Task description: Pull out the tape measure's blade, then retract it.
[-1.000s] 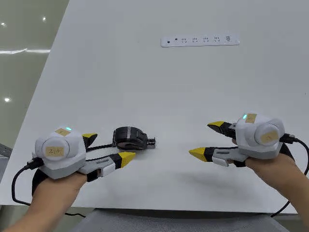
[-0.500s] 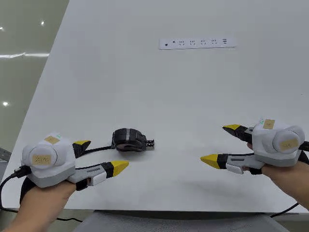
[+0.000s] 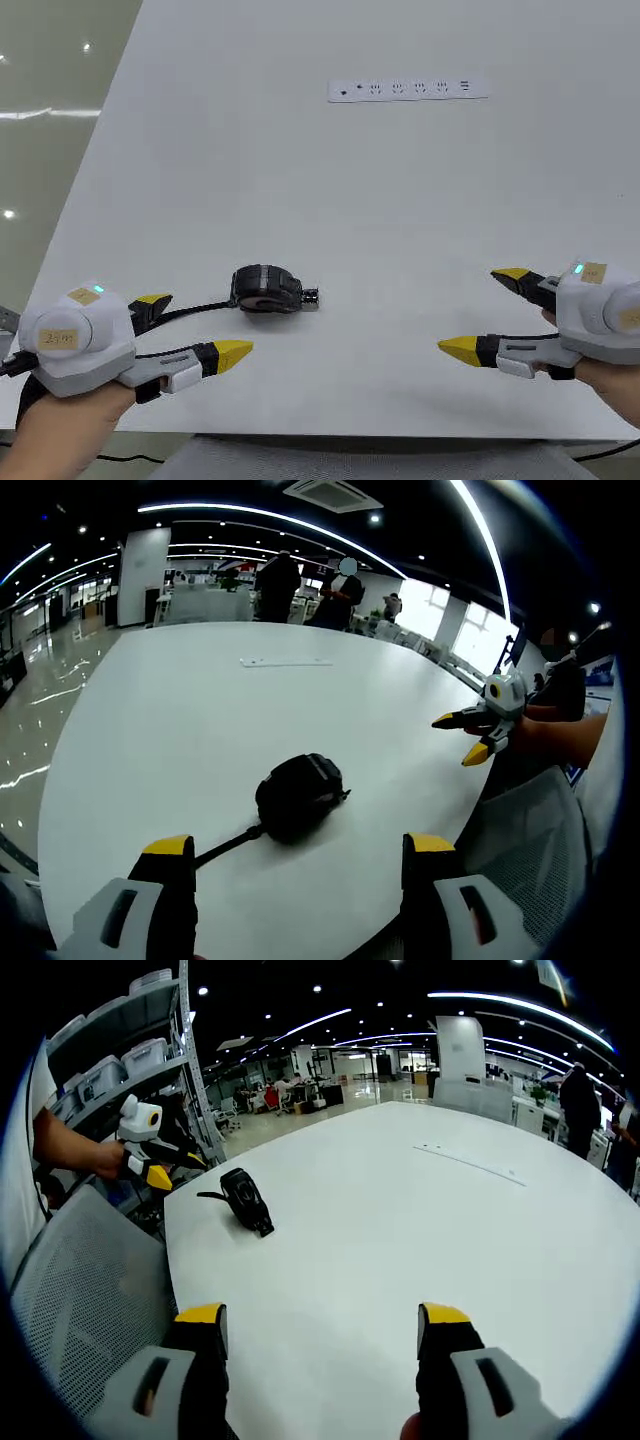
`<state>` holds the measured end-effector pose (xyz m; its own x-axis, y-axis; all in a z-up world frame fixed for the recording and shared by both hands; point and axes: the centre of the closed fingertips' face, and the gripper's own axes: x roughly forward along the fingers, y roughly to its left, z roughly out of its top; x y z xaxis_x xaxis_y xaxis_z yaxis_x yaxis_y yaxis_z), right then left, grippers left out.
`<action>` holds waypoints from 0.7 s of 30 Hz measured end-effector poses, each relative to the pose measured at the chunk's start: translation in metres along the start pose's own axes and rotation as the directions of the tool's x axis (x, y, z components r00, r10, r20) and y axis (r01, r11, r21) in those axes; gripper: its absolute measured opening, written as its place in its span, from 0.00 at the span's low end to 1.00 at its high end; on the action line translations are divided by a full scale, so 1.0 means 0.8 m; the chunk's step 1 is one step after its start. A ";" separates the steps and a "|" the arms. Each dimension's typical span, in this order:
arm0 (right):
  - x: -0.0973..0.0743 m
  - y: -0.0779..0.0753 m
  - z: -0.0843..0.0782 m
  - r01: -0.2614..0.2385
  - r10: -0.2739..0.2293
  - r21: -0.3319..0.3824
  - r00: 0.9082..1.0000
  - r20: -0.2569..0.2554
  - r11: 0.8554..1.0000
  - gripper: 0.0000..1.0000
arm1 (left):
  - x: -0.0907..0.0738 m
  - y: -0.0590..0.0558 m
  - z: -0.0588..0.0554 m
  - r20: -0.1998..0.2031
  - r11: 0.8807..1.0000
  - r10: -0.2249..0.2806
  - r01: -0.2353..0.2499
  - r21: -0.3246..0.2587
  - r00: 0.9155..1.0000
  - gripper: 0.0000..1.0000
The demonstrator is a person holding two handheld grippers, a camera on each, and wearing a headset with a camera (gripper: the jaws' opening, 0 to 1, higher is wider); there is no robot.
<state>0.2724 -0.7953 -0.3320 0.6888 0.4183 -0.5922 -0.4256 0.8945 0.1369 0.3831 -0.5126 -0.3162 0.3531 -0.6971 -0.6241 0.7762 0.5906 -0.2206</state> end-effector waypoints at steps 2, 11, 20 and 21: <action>-0.003 -0.001 -0.002 0.005 -0.005 0.002 1.000 -0.002 1.000 0.78 | -0.002 0.000 -0.002 -0.003 1.000 -0.001 0.001 0.001 1.000 0.82; -0.016 -0.012 -0.010 0.031 -0.031 0.014 1.000 0.000 0.999 0.78 | -0.010 0.006 -0.010 -0.015 1.000 0.003 -0.003 -0.001 1.000 0.82; -0.029 -0.018 -0.015 0.042 -0.043 0.014 0.999 0.005 0.999 0.79 | -0.018 0.010 -0.006 -0.003 1.000 0.000 0.000 0.012 1.000 0.82; -0.030 -0.018 -0.016 0.045 -0.045 0.014 0.999 0.003 0.999 0.79 | -0.019 0.010 -0.006 -0.002 1.000 0.000 0.000 0.015 1.000 0.82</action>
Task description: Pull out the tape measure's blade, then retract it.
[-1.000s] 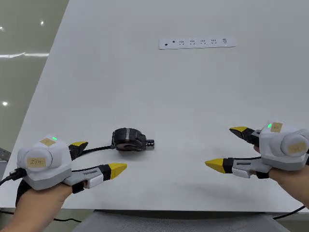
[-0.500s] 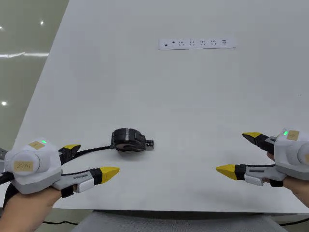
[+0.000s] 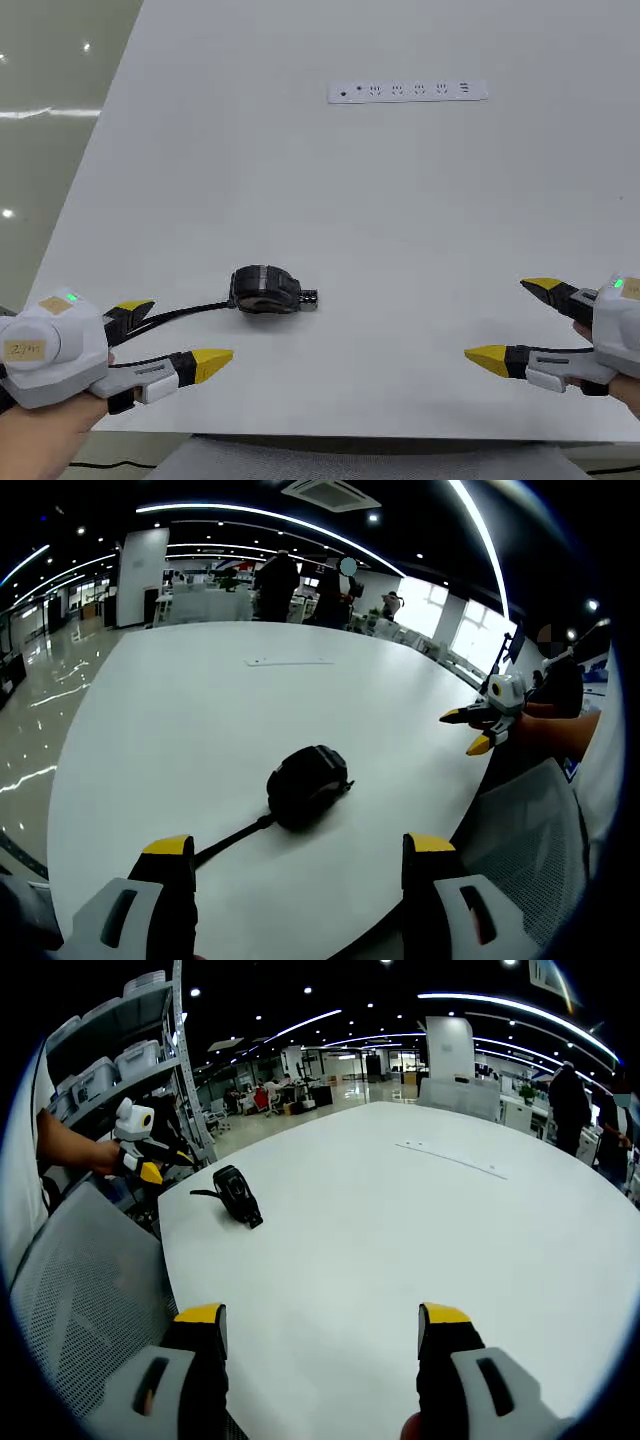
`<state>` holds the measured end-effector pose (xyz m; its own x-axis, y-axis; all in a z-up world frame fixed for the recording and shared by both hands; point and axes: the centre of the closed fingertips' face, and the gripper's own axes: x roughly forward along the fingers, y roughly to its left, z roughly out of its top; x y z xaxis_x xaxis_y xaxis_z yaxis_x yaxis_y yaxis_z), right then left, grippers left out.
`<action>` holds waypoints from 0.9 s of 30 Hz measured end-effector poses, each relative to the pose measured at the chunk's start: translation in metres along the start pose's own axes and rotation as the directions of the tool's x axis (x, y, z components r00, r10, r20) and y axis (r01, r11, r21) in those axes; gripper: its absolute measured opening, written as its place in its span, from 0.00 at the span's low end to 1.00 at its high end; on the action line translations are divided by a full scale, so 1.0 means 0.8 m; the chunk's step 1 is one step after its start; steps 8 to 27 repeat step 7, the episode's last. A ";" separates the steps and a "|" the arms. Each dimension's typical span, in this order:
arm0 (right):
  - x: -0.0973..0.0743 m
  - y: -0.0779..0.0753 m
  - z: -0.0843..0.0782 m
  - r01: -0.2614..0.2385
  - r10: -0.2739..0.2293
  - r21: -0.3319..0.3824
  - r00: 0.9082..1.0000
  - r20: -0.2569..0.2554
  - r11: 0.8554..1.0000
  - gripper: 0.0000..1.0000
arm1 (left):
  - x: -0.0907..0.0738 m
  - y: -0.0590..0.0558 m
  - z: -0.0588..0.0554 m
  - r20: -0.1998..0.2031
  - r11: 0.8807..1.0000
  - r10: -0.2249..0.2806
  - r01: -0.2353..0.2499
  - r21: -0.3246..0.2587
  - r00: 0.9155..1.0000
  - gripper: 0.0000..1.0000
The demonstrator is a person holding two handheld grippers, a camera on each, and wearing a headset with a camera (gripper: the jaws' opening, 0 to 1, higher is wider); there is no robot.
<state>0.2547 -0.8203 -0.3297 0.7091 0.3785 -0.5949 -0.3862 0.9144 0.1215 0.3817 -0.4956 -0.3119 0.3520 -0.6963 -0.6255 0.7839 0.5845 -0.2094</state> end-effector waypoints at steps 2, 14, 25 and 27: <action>-0.003 0.000 -0.001 0.001 -0.001 -0.001 1.000 -0.001 1.000 0.79 | -0.001 0.001 0.000 -0.001 1.000 -0.001 0.001 0.003 1.000 0.82; -0.009 0.000 -0.007 0.004 -0.004 -0.001 1.000 -0.003 1.000 0.79 | -0.005 0.001 0.001 -0.002 1.000 -0.007 0.007 0.022 1.000 0.82; -0.009 0.000 -0.007 0.004 -0.004 -0.001 1.000 -0.003 1.000 0.79 | -0.005 0.001 0.001 -0.002 1.000 -0.007 0.007 0.022 1.000 0.82; -0.009 0.000 -0.007 0.004 -0.004 -0.001 1.000 -0.003 1.000 0.79 | -0.005 0.001 0.001 -0.002 1.000 -0.007 0.007 0.022 1.000 0.82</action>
